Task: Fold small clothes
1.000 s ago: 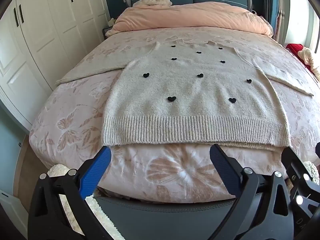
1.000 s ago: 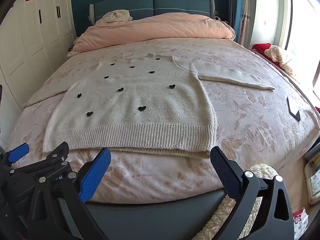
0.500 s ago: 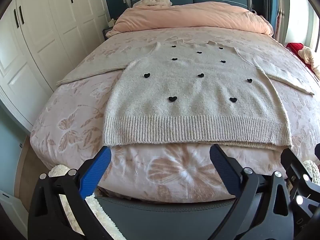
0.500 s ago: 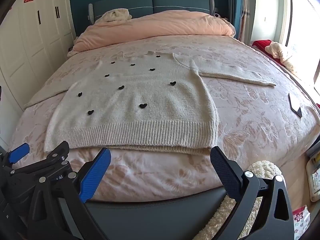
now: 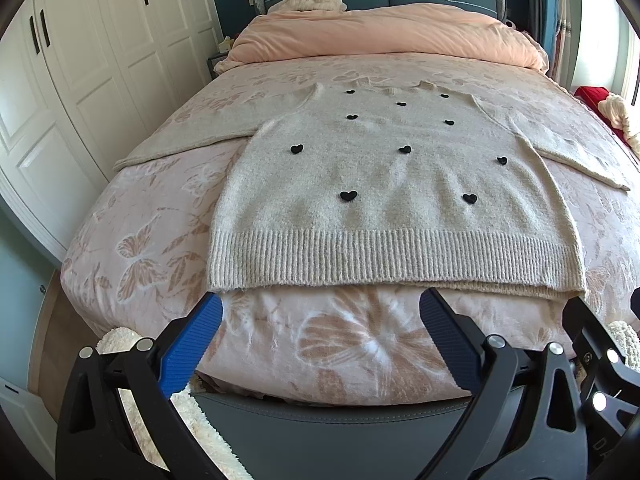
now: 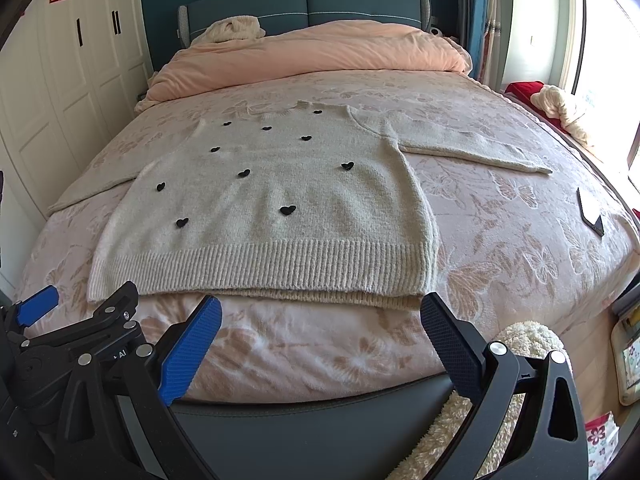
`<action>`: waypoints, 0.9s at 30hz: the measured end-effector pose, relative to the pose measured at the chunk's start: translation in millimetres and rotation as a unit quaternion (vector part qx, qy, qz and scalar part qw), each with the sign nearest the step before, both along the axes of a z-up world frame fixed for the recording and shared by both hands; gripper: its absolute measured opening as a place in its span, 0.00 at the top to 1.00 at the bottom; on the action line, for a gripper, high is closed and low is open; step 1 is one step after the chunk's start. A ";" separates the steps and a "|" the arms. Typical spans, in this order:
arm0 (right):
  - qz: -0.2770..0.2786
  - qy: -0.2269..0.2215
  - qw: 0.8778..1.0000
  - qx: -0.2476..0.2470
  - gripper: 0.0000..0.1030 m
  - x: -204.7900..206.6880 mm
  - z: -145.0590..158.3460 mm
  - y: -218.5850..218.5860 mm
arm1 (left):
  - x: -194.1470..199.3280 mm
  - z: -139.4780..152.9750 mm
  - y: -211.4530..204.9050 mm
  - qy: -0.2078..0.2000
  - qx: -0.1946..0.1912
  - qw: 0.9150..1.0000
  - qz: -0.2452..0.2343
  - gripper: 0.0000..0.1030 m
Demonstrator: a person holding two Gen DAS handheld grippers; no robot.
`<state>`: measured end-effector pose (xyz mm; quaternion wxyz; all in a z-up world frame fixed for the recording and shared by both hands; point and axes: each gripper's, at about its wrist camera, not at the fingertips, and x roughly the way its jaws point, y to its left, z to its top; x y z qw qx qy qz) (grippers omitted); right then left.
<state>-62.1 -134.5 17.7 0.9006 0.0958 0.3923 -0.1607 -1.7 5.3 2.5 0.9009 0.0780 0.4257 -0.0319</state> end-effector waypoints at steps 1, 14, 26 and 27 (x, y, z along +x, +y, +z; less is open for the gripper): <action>0.000 0.000 1.000 0.000 0.05 0.2 -0.4 0.0 | -0.1 0.0 0.0 0.000 0.000 1.000 0.000 0.06; 0.000 0.001 1.000 0.000 0.05 -0.5 -0.6 0.1 | 0.2 -0.5 2.7 0.000 0.000 1.000 0.001 0.06; 0.001 0.001 1.000 -0.001 0.05 -0.2 -1.2 0.3 | 0.6 -1.2 3.8 0.001 0.001 1.000 0.002 0.06; 0.001 0.001 1.000 -0.001 0.05 -0.2 -1.2 0.4 | 0.5 -1.2 3.8 0.001 0.001 1.000 0.002 0.06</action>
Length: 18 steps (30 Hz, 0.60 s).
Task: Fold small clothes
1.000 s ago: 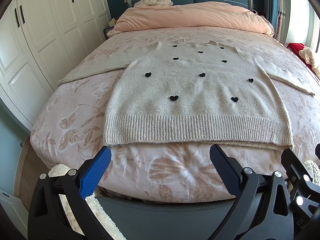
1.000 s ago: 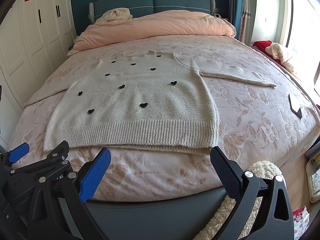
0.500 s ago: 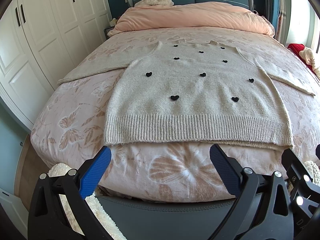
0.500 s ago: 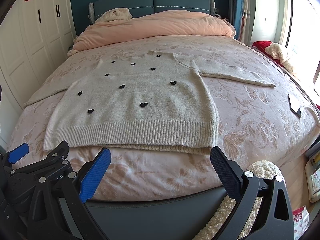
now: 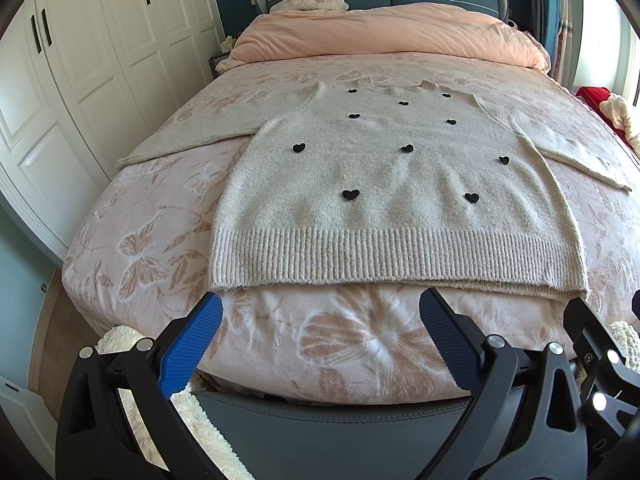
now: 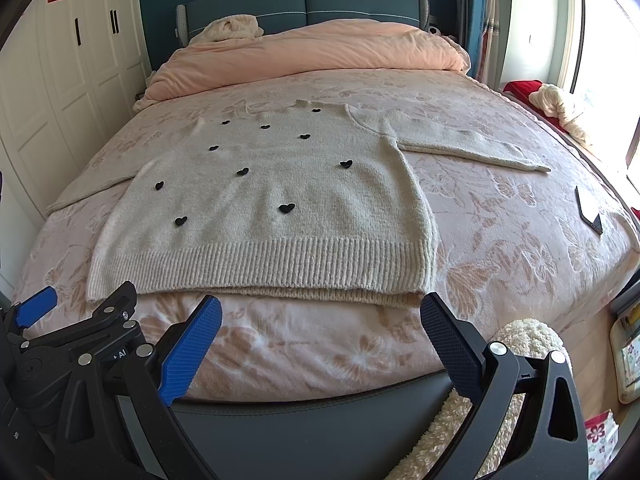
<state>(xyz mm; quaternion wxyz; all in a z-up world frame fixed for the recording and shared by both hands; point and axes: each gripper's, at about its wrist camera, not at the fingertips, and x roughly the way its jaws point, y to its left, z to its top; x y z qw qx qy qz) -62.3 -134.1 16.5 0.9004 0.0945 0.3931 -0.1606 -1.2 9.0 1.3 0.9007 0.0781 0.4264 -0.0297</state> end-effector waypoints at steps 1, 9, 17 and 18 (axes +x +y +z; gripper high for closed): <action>0.000 0.000 1.000 0.000 0.05 0.1 0.0 0.0 | 0.0 0.0 0.0 0.000 0.000 1.000 0.000 0.06; 0.000 0.001 1.000 0.000 0.05 0.1 -0.3 -0.1 | 0.0 -0.4 0.4 0.000 0.000 1.000 0.000 0.06; 0.000 0.001 1.000 0.001 0.05 -0.9 -0.9 -0.2 | -0.2 -0.3 -0.1 -0.001 0.000 1.000 0.000 0.07; -0.001 0.000 1.000 0.001 0.05 -1.0 -0.9 -0.2 | -0.1 -0.4 0.2 0.000 0.000 1.000 0.000 0.07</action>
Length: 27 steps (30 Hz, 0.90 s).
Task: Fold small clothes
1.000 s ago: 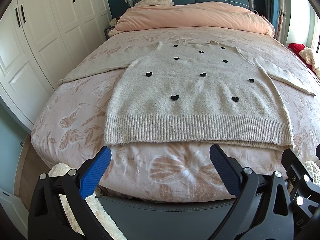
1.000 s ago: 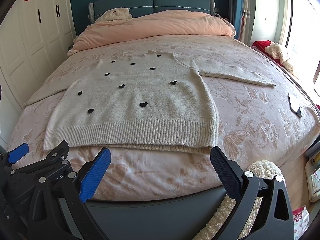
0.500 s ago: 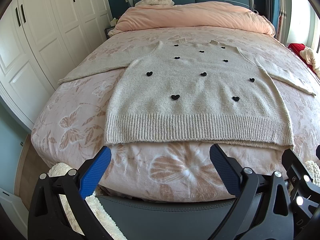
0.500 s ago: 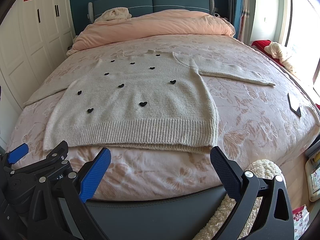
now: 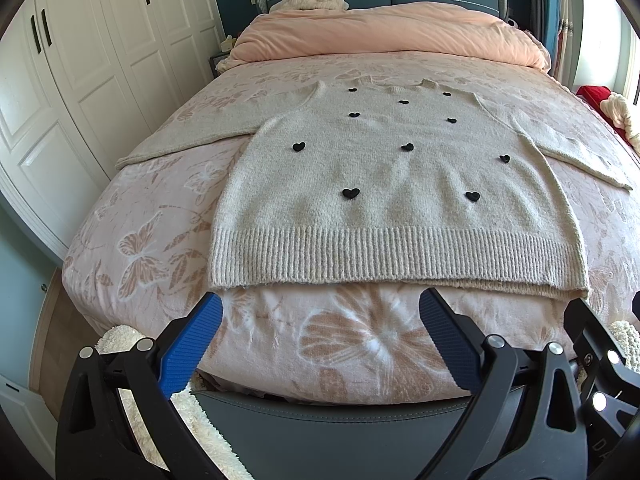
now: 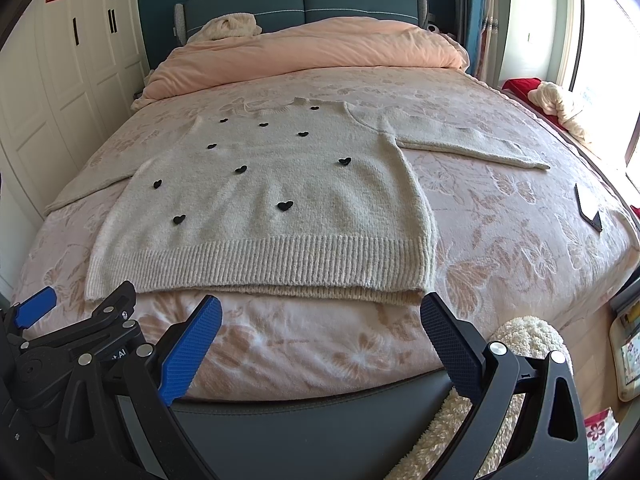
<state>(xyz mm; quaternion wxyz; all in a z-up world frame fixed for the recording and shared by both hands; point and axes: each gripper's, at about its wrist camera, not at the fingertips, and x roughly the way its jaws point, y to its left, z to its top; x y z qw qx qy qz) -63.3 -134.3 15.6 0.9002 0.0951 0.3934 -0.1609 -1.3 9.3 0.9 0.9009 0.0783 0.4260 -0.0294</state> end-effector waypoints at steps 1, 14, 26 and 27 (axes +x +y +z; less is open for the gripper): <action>0.000 0.000 1.000 0.000 0.05 -0.5 -0.2 0.0 | 0.0 -0.1 0.1 0.000 0.000 1.000 0.000 0.07; 0.000 0.002 1.000 0.001 0.05 -0.3 -1.4 -0.2 | -0.1 -0.1 -0.6 0.000 0.001 1.000 0.000 0.07; -0.020 0.013 0.997 0.080 0.05 15.1 -30.8 -73.3 | 15.0 -18.8 23.5 0.026 -0.060 0.998 0.014 0.05; -0.036 0.012 0.995 0.090 0.05 23.1 -30.1 -96.4 | 19.1 -17.3 26.6 0.024 -0.066 0.997 0.019 0.05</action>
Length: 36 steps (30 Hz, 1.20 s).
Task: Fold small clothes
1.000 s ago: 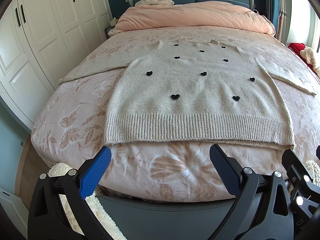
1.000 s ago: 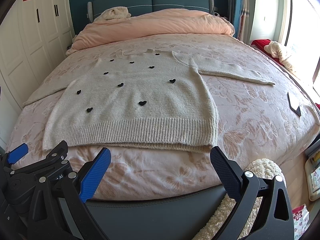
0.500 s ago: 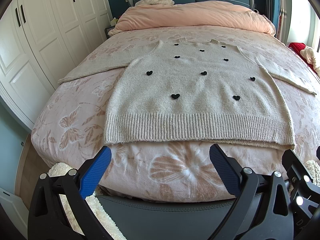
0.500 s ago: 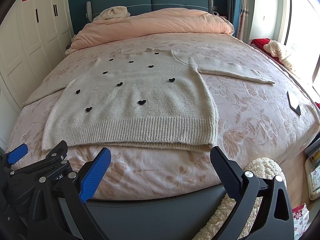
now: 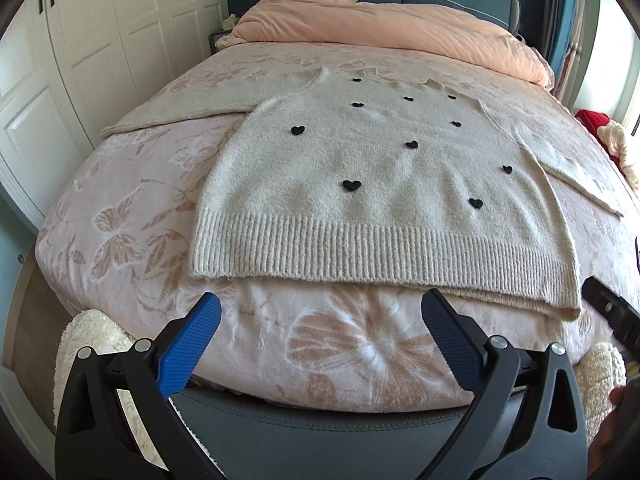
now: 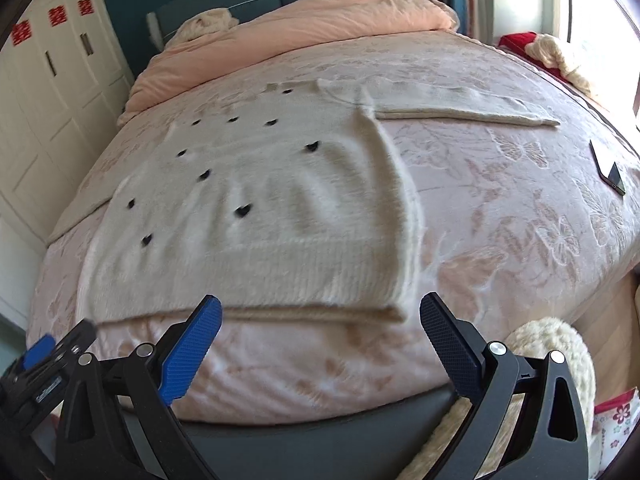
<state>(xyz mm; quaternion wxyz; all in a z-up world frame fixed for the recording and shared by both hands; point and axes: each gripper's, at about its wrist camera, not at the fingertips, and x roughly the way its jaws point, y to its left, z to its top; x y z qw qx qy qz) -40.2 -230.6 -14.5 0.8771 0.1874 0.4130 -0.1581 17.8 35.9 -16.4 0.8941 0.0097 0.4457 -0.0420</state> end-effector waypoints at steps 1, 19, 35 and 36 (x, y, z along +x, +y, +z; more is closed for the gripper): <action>-0.018 -0.004 1.000 0.014 0.05 5.6 0.3 -28.5 | 4.8 0.4 4.1 -0.001 -0.006 1.000 0.006 0.05; -0.346 -0.037 0.923 0.164 0.38 129.6 -75.7 -426.9 | 87.4 -31.8 27.2 0.051 -0.011 0.997 0.064 0.05; 0.217 -0.157 0.955 0.128 0.64 343.1 58.4 -65.7 | 135.2 -14.7 27.7 0.034 -0.136 0.989 0.054 0.05; 0.218 -0.143 0.958 0.121 0.64 345.7 46.3 -49.2 | 144.4 -9.5 25.5 0.032 -0.145 0.988 0.049 0.05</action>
